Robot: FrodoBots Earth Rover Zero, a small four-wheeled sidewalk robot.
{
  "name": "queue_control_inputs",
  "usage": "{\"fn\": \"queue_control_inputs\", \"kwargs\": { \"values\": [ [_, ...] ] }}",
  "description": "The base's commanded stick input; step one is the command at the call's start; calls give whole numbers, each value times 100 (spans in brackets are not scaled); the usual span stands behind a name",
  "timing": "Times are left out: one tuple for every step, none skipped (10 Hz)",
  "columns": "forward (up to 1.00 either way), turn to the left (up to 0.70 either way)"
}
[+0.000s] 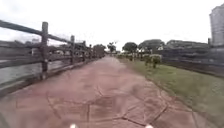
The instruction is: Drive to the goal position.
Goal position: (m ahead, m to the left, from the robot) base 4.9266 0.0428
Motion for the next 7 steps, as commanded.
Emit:
{"fn": "queue_control_inputs", "kwargs": {
  "values": [
    [93, -21],
    [93, -36],
    [93, -37],
    [93, -37],
    [93, -37],
    [93, -37],
    [93, -15]
  ]
}}
